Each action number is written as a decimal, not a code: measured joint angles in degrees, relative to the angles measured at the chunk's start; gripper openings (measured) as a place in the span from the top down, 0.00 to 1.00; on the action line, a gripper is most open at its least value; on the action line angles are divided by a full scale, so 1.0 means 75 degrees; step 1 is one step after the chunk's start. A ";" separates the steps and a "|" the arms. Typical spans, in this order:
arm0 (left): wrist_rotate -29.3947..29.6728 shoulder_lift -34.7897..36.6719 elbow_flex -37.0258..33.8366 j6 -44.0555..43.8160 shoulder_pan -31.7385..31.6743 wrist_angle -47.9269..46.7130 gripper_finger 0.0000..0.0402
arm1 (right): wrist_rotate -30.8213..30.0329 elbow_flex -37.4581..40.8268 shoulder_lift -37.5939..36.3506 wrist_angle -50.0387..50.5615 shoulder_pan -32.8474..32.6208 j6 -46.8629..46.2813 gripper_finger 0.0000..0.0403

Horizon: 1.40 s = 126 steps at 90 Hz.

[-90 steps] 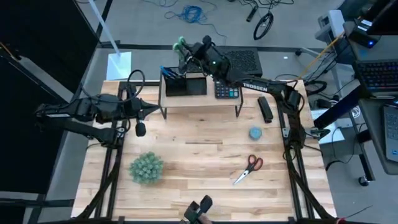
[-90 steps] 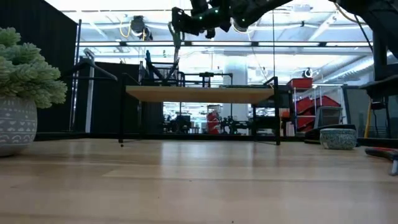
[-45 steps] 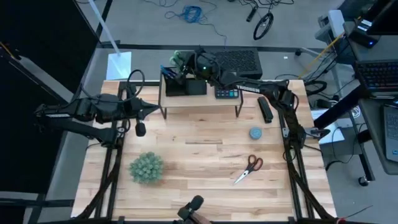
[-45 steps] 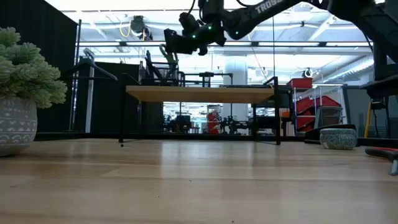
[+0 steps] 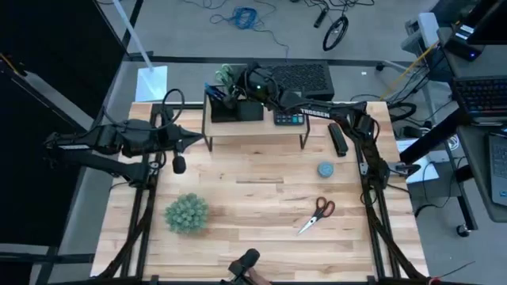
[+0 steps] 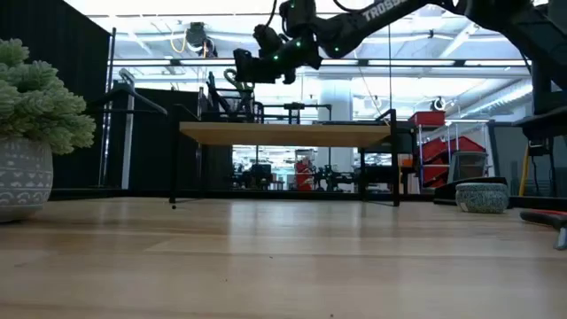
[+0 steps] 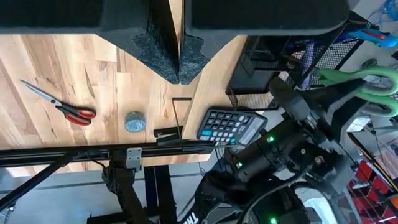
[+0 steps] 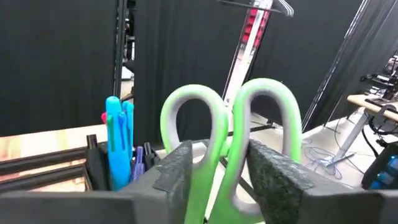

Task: Pick and place office supplies into organizer
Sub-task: Put the green scissors into the desk organizer on the shelf, then put the black scissors into the desk organizer on the shelf

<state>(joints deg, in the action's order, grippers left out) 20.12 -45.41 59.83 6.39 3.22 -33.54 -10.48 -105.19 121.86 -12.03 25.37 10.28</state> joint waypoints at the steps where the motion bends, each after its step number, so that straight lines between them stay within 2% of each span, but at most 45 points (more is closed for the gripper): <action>1: 0.0000 0.0000 0.0000 0.0000 0.0000 0.0000 1.00 | 0.0000 0.0000 0.0000 0.0001 -0.0001 0.0002 0.62; 17: 0.0003 0.0000 0.0000 -0.0003 0.0000 0.0000 1.00 | -0.0003 0.0000 -0.0087 0.0078 0.0002 0.0061 0.53; 63: 0.0003 0.0000 0.0000 -0.0009 0.0000 0.0004 1.00 | -0.0014 -0.0009 -0.0961 0.1055 -0.0502 0.0556 0.39; 77: 0.0003 0.0000 0.0000 -0.0012 0.0000 0.0001 1.00 | -0.0055 -0.0012 -0.1879 0.2984 -0.0815 0.0573 0.40; 95: 0.0006 0.0000 0.0000 -0.0012 0.0000 0.0006 1.00 | 0.0024 -0.0035 -0.3456 0.7260 -0.1472 0.0083 0.42; 111: 0.0006 0.0000 0.0000 -0.0012 0.0000 0.0005 1.00 | 0.0047 -0.0032 -0.4246 1.0329 -0.2305 -0.1754 0.44; 126: 0.0006 0.0000 0.0000 -0.0015 0.0000 0.0006 1.00 | -0.0031 0.0072 -0.4346 1.1938 -0.3354 -0.3666 0.44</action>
<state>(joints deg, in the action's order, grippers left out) 20.16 -45.41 59.83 6.28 3.22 -33.50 -10.71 -104.65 89.27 77.50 0.21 -17.21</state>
